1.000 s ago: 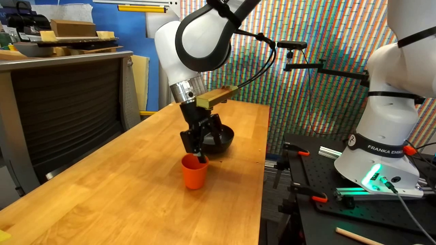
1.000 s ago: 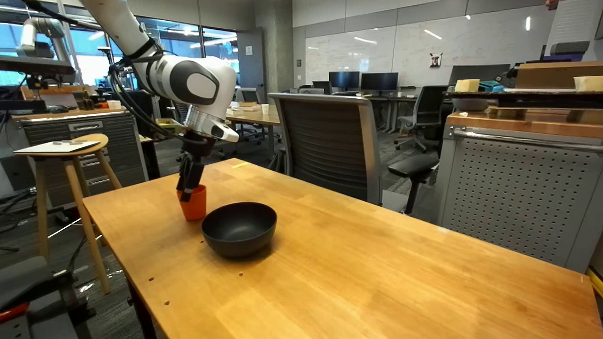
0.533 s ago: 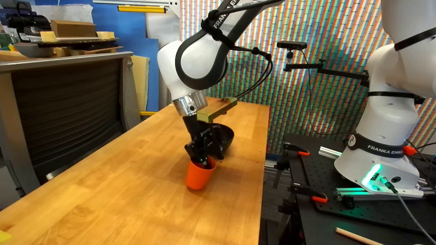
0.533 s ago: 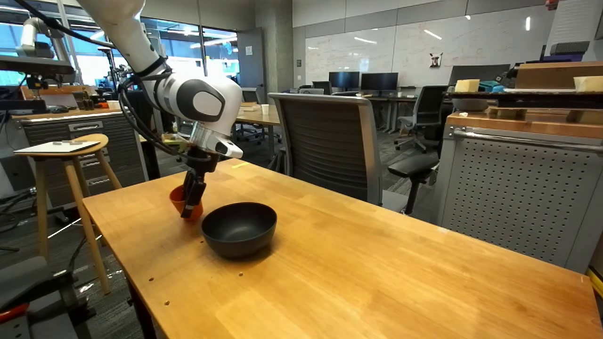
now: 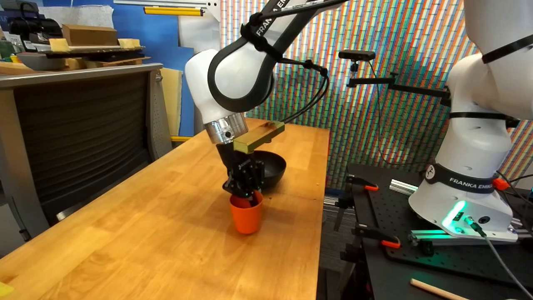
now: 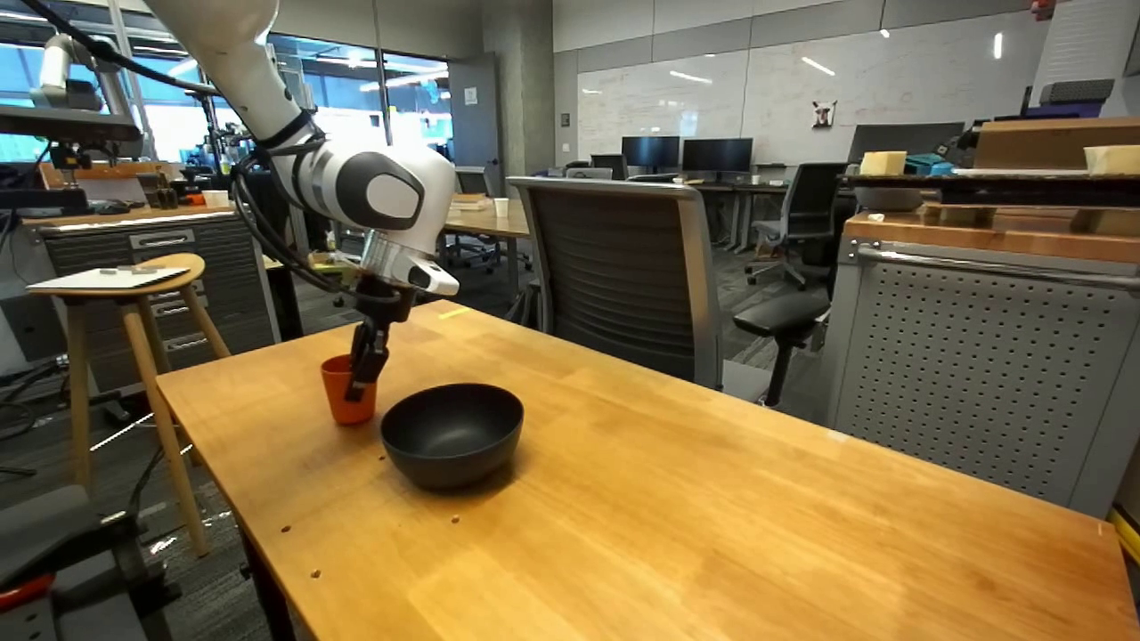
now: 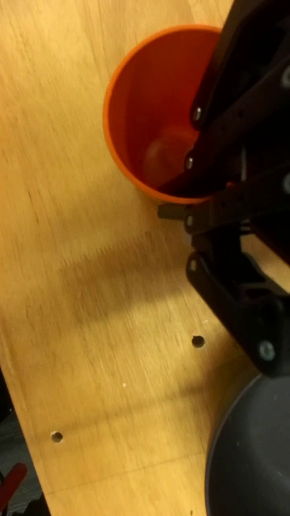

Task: Put the orange cup inside the black bowl

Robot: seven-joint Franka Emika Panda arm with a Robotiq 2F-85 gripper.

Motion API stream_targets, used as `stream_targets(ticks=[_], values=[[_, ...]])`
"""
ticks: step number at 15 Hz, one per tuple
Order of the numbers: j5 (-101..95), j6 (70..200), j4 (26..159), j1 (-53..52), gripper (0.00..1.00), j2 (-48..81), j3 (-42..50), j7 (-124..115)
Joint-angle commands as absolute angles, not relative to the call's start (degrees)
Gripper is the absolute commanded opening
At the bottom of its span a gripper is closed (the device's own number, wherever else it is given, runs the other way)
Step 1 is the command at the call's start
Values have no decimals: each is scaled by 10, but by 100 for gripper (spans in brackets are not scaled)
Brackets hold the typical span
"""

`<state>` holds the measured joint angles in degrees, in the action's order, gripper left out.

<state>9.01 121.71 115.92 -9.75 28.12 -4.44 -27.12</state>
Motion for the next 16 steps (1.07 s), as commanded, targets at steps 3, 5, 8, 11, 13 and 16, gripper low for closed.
stream_targets(ticks=[3, 5, 8, 11, 13, 16], values=[[68, 1215, 1188, -114, 1, 225, -14, -332], [55, 1227, 1216, -112, 1, 186, 1, -370], [35, 1232, 1256, -103, 1, 125, 16, -420], [26, 1253, 1306, -91, 1, 52, 20, -459], [20, 1275, 1336, -79, 1, 8, 17, -481], [-3, 1303, 1364, -60, 1, -29, 12, -528]])
